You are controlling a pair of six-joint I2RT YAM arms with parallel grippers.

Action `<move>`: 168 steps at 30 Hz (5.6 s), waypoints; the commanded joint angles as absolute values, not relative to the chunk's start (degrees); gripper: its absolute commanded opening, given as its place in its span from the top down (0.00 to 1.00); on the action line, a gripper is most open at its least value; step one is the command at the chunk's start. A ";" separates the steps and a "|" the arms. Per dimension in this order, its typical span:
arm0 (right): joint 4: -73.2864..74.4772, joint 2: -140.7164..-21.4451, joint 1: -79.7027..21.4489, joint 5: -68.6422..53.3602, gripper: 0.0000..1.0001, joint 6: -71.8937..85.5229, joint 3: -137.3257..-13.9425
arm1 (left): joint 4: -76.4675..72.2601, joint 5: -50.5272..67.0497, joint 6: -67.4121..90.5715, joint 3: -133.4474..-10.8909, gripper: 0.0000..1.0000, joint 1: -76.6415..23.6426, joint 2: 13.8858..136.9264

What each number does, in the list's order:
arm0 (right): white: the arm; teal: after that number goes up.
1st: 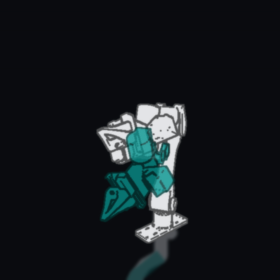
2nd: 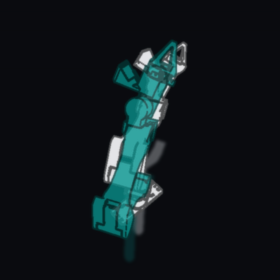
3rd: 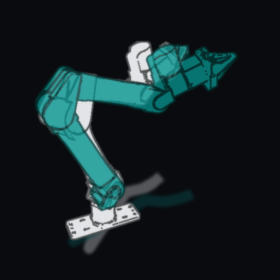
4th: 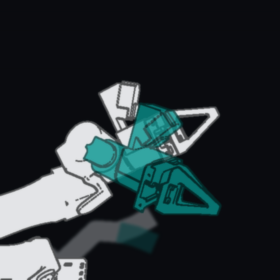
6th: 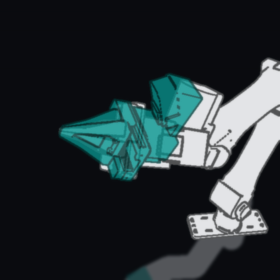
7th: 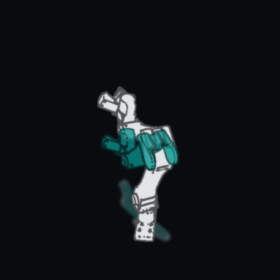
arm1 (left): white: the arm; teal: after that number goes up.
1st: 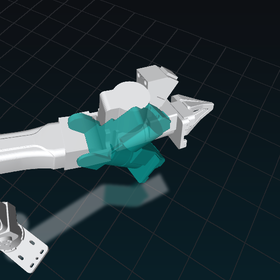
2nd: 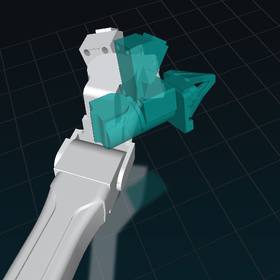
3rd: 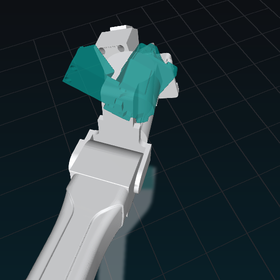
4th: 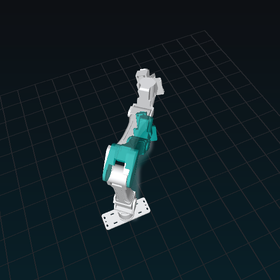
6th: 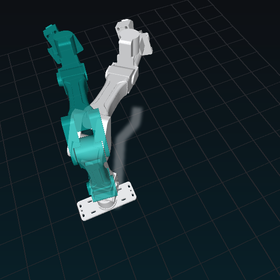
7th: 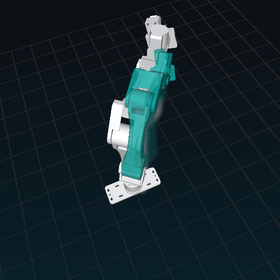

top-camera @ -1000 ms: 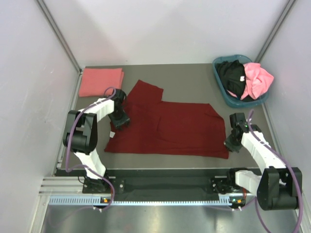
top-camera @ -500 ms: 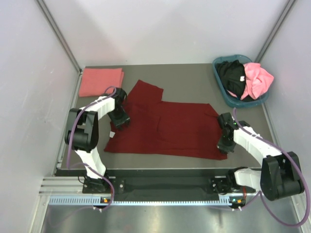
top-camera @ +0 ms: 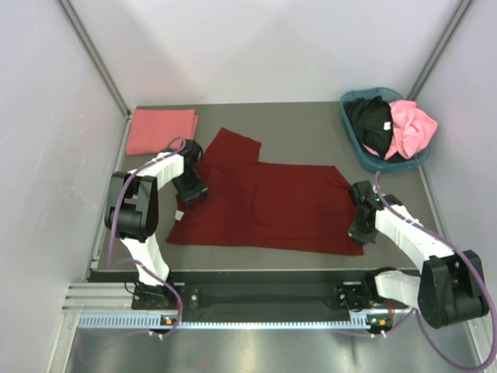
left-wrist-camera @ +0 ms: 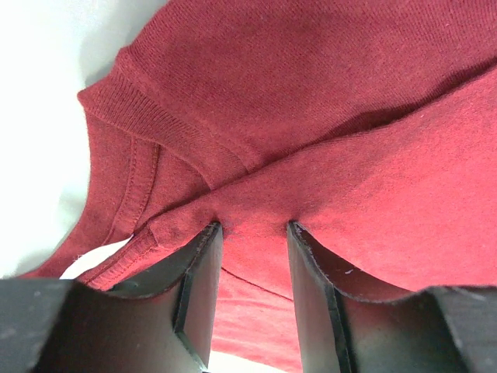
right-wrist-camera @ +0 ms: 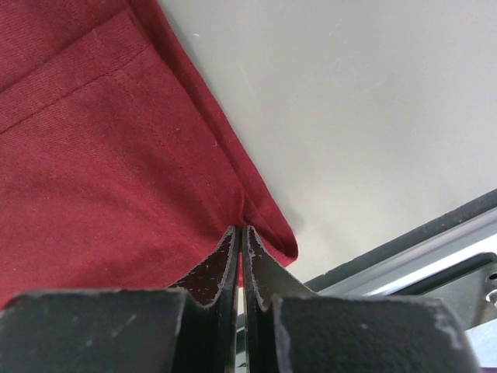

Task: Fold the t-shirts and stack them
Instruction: Fold the tshirt

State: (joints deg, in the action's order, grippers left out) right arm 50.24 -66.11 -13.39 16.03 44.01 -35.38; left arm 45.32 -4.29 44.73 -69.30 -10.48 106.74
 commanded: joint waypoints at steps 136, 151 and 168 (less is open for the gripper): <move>31.55 -105.90 -20.30 22.94 0.61 12.83 -74.79 | 28.13 5.62 19.77 -115.05 1.00 -10.11 135.18; 30.15 -111.27 -18.37 24.52 0.66 11.43 -77.61 | 26.02 6.06 20.83 -113.56 1.00 -10.02 131.40; 32.25 -106.53 -17.49 30.85 1.00 10.99 -76.99 | 25.75 3.25 21.18 -112.24 1.00 -10.02 126.83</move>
State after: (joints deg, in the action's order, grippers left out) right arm 31.64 -110.74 -18.33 27.38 11.51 -75.18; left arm 28.36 4.56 21.08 -112.95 -10.17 132.09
